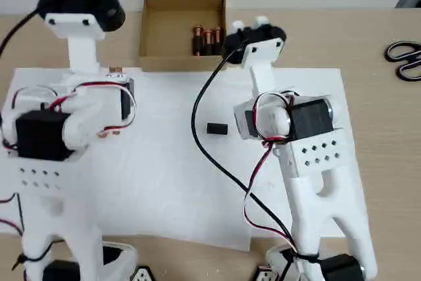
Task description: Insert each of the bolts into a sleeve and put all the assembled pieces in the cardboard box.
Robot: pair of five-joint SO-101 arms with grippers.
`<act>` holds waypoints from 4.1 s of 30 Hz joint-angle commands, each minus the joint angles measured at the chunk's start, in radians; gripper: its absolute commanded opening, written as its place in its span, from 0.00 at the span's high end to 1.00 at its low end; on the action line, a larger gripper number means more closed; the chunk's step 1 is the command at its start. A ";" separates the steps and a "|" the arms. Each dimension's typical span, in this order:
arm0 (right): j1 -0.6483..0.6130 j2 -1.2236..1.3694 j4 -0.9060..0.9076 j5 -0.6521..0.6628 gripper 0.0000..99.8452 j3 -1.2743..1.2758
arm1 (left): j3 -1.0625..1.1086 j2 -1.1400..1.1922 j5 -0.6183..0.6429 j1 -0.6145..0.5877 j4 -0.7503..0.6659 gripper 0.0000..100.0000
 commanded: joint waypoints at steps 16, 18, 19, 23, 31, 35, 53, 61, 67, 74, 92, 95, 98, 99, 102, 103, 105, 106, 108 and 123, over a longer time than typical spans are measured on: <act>-0.137 -0.283 -0.278 -0.052 1.00 0.272 | 0.527 -0.376 0.075 0.115 -0.404 0.99; -0.137 -0.349 -0.355 -0.051 1.00 0.370 | 0.565 -0.385 0.086 0.114 -0.436 0.99; -0.137 -0.380 -0.400 -0.037 1.00 0.420 | 0.581 -0.387 0.095 0.112 -0.451 0.99; -0.142 -0.498 -0.530 0.003 1.00 0.624 | 0.616 -0.387 0.153 0.112 -0.503 0.99; -0.219 -0.780 -0.687 -0.100 1.00 0.942 | 0.668 -0.387 0.244 0.114 -0.588 0.99; -0.223 -0.909 -0.819 -0.097 1.00 1.103 | 0.674 -0.381 0.310 0.117 -0.623 0.99; -0.294 -1.158 -0.977 -0.101 1.00 1.425 | 0.797 -0.382 0.321 0.353 -0.784 0.99; -0.297 -1.158 -0.977 -0.101 1.00 1.424 | 0.937 -0.388 0.321 0.359 -0.939 0.99; -0.298 -1.158 -0.977 -0.101 1.00 1.425 | 0.917 -0.388 0.325 0.361 -0.967 0.99; -0.298 -1.152 -0.984 -0.109 1.00 1.424 | 0.903 -0.388 0.325 0.402 -1.005 0.99; -0.295 -1.156 -0.977 -0.164 1.00 1.419 | 0.951 -0.391 0.325 0.436 -1.053 0.99; -0.295 -1.158 -0.977 -0.164 1.00 1.419 | 0.986 -0.391 0.324 0.436 -1.079 0.99; -0.295 -1.158 -0.977 -0.164 1.00 1.419 | 1.004 -0.391 0.324 0.436 -1.092 0.99; -0.295 -1.158 -0.977 -0.164 1.00 1.419 | 1.007 -0.391 0.322 0.436 -1.092 0.99; -0.294 -1.158 -0.977 -0.164 1.00 1.419 | 1.007 -0.391 0.322 0.436 -1.088 0.99; -0.294 -1.158 -0.977 -0.164 1.00 1.419 | 1.007 -0.391 0.322 0.436 -1.086 0.99; -0.294 -1.158 -0.977 -0.164 1.00 1.419 | 1.007 -0.391 0.322 0.436 -1.085 0.99; -0.294 -1.158 -0.977 -0.164 1.00 1.419 | 1.006 -0.391 0.322 0.436 -1.074 0.99; -0.292 -1.158 -0.977 -0.164 1.00 1.419 | 1.003 -0.391 0.322 0.436 -1.045 0.99; -0.292 -1.158 -0.977 -0.163 1.00 1.419 | 1.006 -0.391 0.321 0.460 -0.908 0.99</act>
